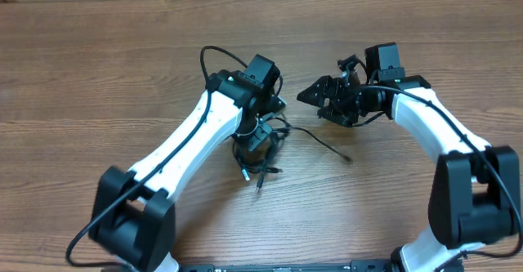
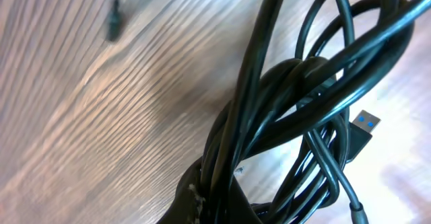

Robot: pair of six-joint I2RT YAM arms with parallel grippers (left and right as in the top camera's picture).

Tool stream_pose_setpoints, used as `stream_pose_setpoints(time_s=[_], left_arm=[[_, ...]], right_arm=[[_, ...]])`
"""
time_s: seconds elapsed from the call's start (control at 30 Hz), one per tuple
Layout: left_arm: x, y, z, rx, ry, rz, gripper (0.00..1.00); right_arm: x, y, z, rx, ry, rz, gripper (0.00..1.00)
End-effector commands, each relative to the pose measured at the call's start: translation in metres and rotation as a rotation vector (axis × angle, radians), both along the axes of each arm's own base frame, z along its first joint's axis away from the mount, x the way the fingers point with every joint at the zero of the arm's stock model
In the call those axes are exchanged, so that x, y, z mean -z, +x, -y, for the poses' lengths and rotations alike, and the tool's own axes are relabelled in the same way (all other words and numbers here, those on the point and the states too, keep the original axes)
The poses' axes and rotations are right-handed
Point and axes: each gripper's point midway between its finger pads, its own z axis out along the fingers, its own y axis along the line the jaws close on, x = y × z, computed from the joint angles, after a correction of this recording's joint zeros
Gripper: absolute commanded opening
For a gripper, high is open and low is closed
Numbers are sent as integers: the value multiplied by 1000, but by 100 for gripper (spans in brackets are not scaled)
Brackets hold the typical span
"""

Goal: Untangle cables

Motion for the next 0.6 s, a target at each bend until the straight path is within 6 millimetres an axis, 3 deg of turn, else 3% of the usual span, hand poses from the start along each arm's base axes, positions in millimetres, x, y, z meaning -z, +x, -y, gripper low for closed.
stream_pose_setpoints(time_s=[0.0,0.2,0.57], left_arm=[[-12,-10,16,121,-101,-18,4],[-13,-20,29,188,-180,-59,4],[-14,-20,31,192,-192,-61,4]], right_arm=[[-4,-8,-9,-108,128,40,85],[-1,-15,-20,-144,235,-23,84],[18,-18,-24,-67,259,-202,51]])
